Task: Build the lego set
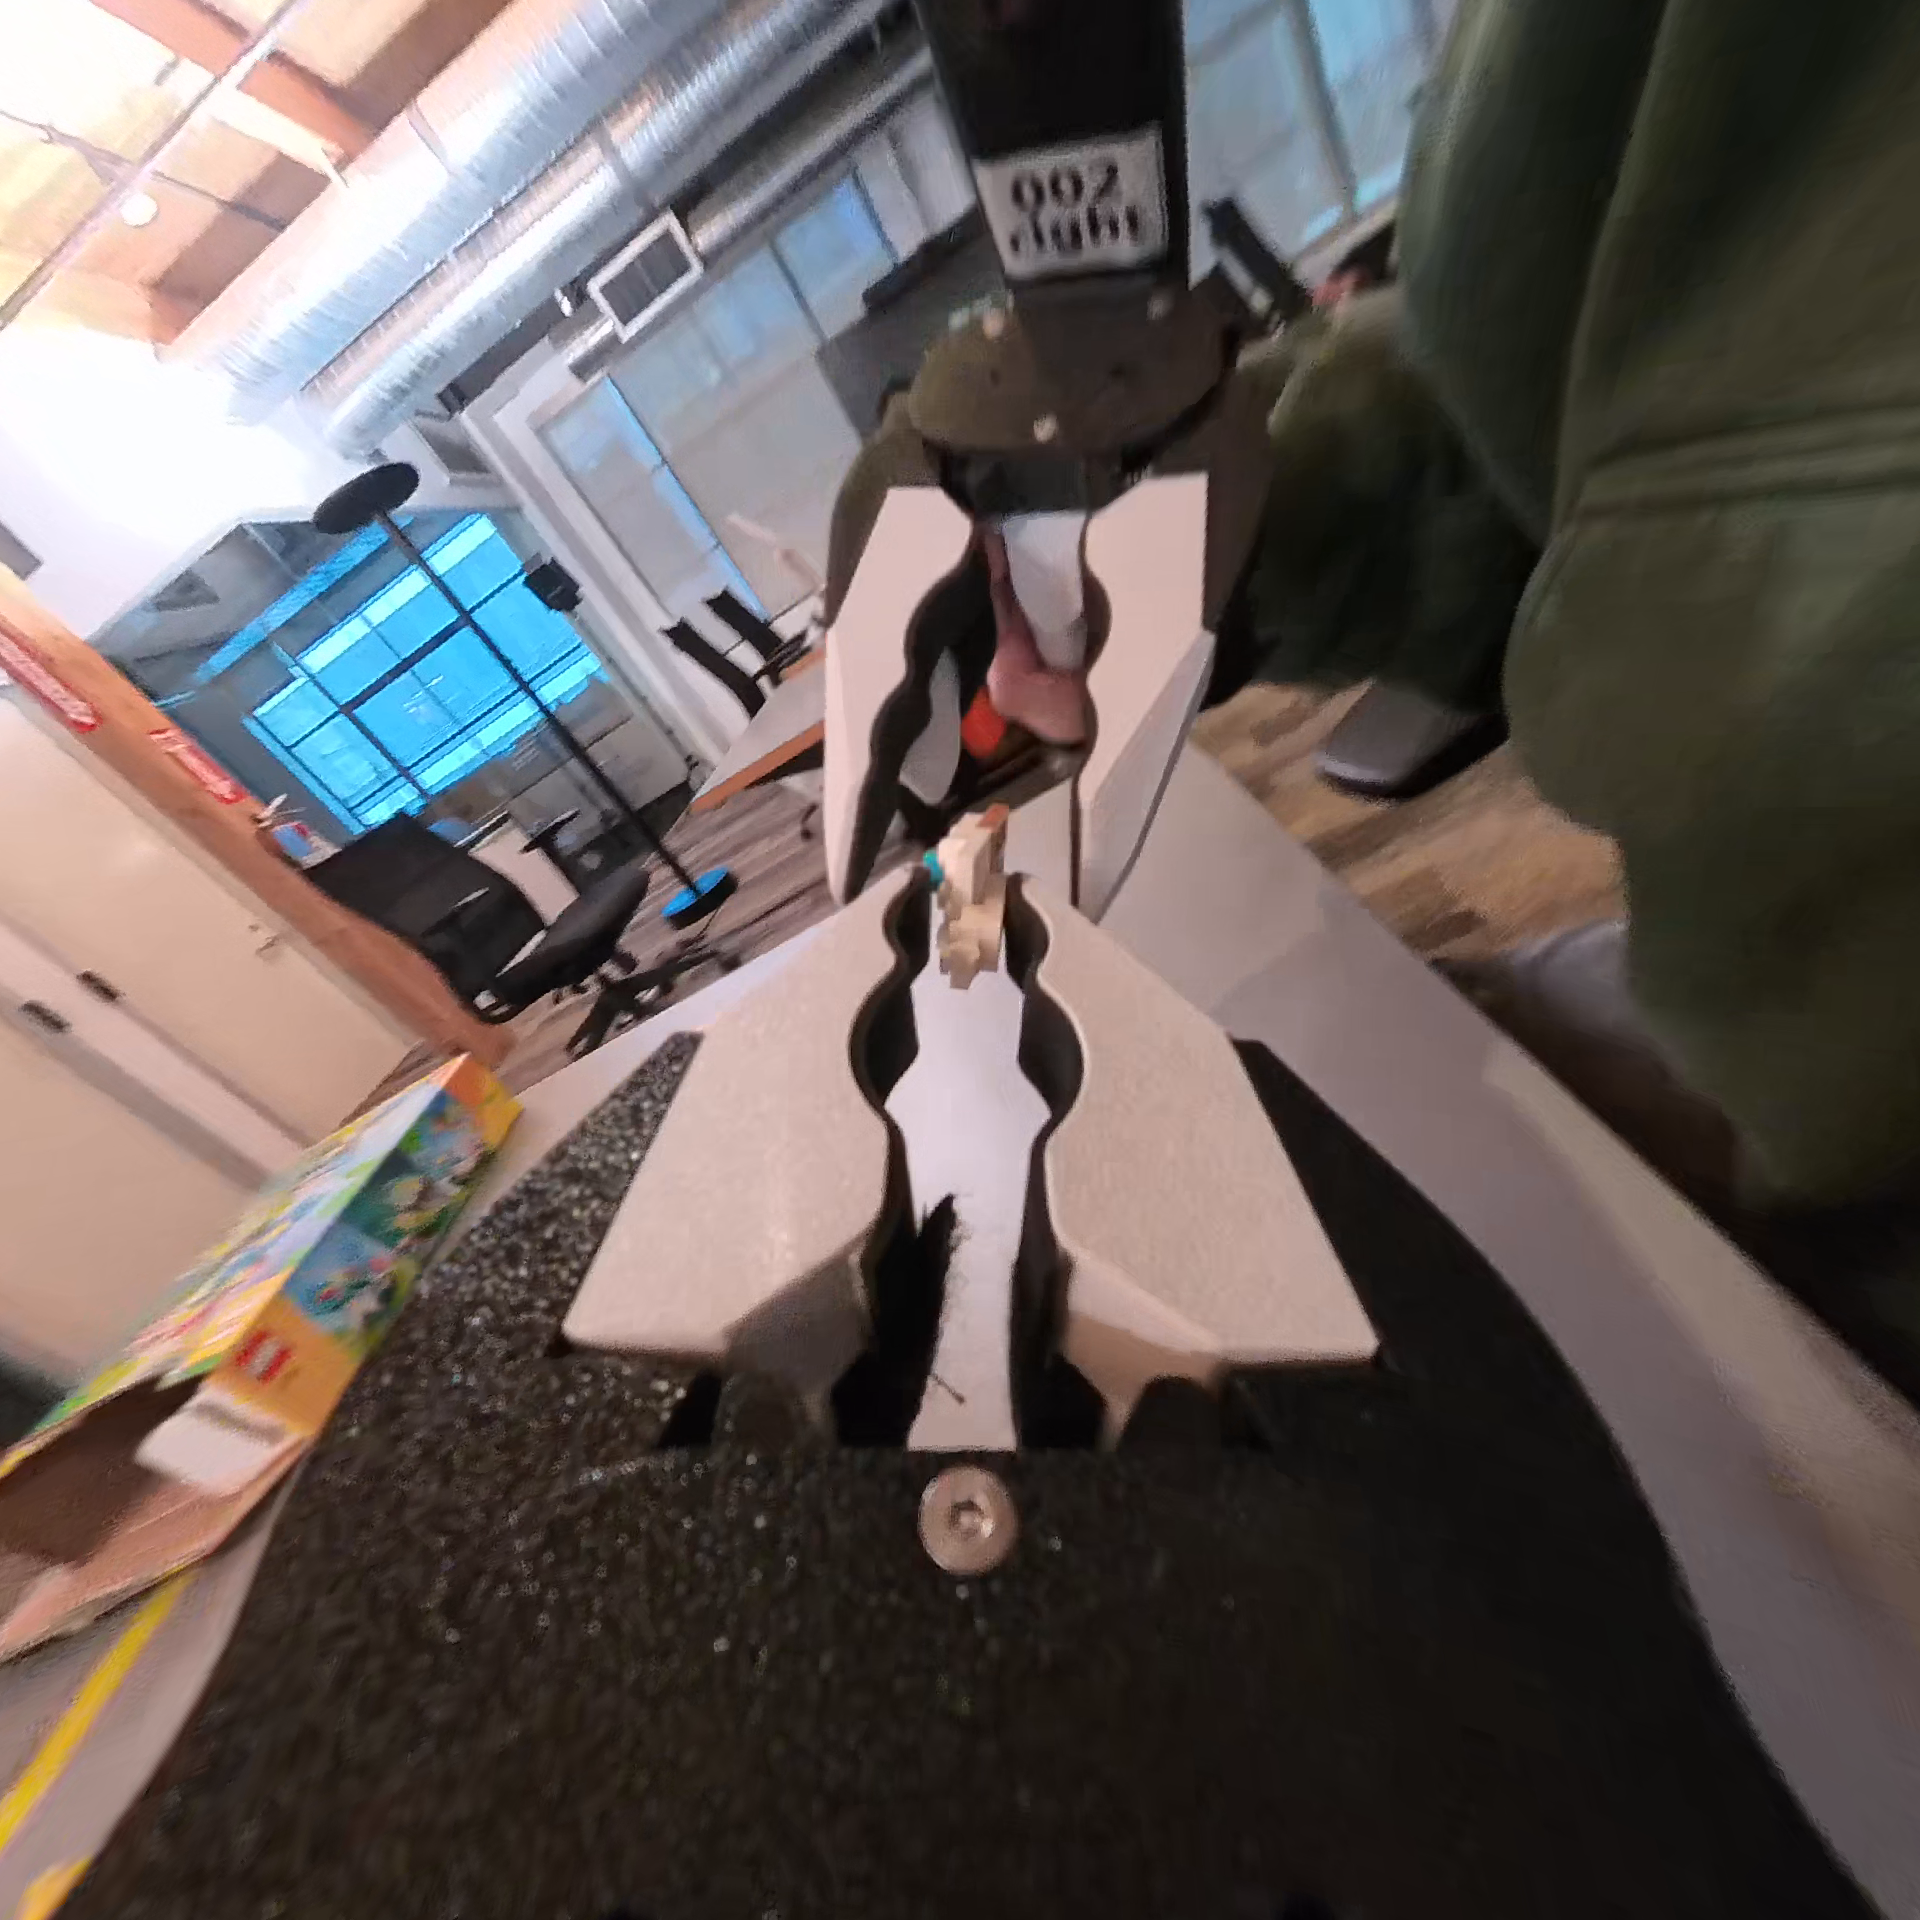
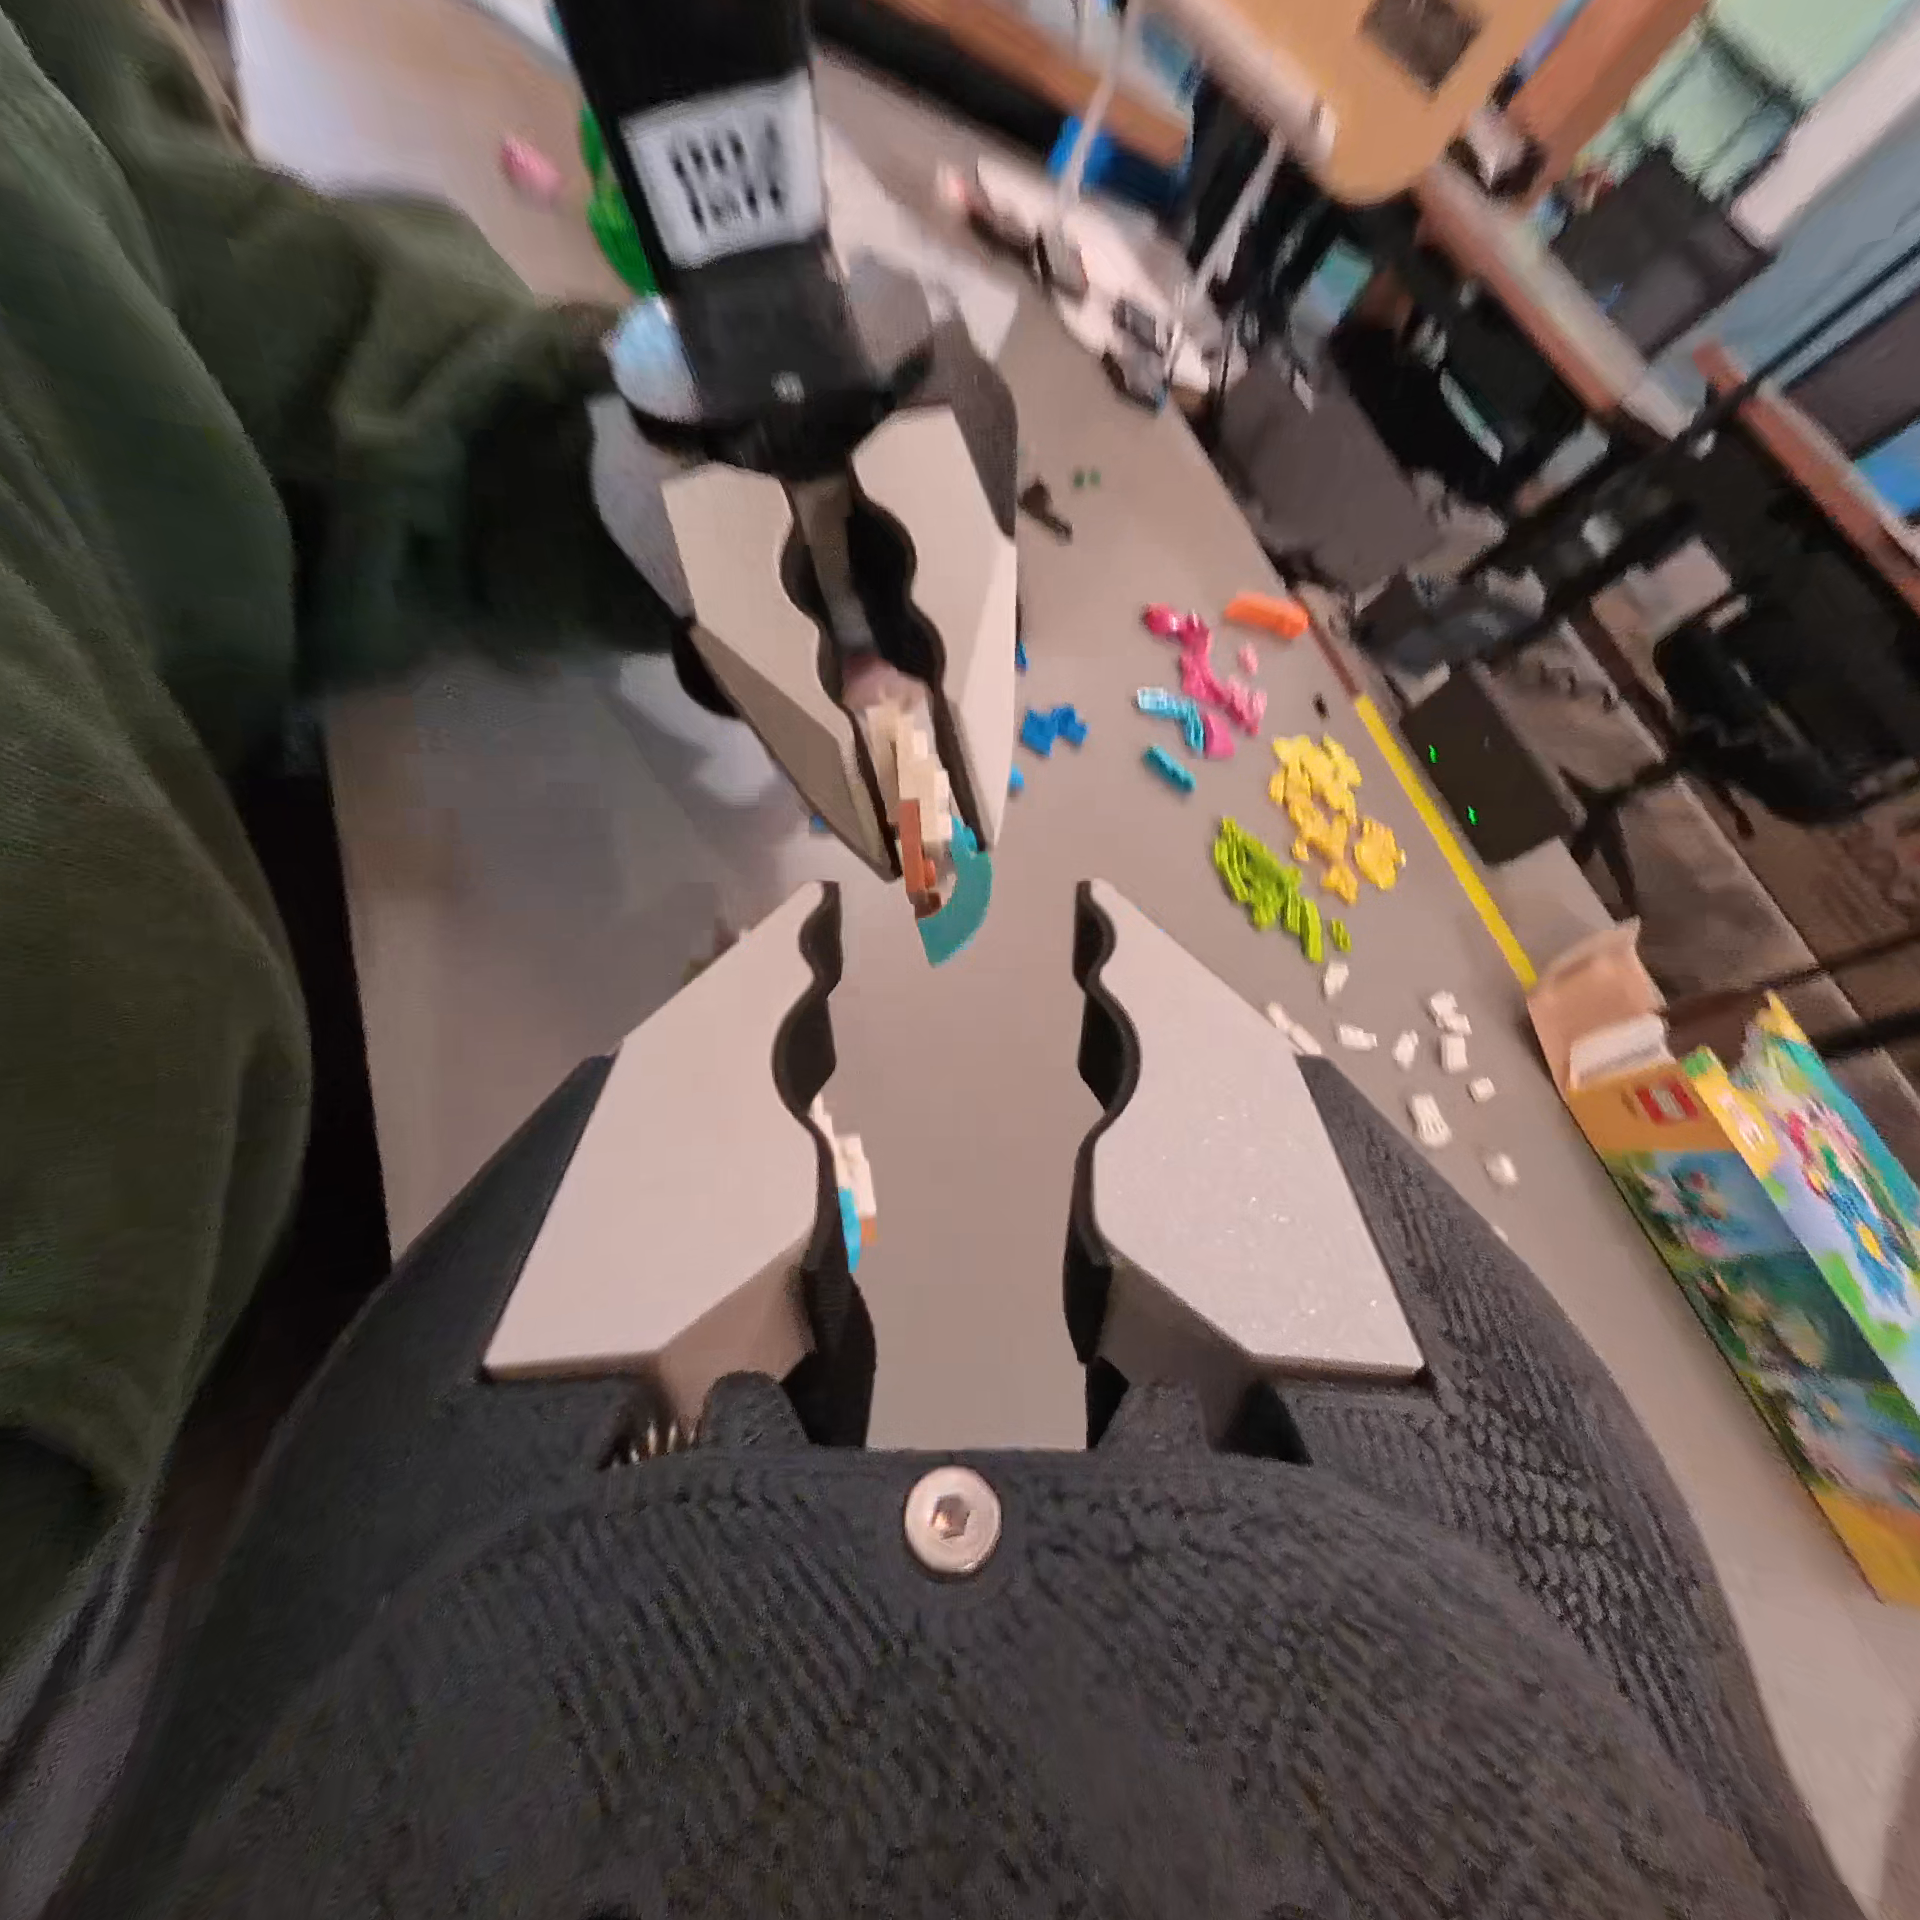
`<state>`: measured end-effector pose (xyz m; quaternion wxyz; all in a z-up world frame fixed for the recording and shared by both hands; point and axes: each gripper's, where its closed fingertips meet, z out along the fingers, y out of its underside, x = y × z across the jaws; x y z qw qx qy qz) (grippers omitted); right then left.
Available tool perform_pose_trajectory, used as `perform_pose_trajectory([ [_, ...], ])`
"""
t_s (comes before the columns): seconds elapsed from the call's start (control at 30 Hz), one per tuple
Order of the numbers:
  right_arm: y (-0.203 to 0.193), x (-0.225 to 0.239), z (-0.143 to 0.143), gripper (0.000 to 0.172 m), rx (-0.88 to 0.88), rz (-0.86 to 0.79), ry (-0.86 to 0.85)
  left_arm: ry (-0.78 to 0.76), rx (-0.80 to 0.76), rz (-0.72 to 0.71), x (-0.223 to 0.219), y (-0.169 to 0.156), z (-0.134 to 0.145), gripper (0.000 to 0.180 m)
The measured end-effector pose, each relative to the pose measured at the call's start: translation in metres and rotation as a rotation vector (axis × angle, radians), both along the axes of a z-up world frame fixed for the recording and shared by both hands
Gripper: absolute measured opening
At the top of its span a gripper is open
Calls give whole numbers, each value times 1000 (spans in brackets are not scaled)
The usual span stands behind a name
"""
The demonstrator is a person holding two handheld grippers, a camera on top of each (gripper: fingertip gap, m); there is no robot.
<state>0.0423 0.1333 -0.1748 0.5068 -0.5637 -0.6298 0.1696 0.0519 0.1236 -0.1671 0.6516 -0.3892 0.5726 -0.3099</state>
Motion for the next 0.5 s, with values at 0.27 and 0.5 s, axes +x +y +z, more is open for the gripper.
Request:
perform_pose_trajectory([
  [0.27,-16,-11,18,22,108,96,126,-127,-95,-134,-7,-12,17,11],
  [0.5,-12,-12,23,16,238,15,147,-156,-33,-110,-9,-12,22,11],
])
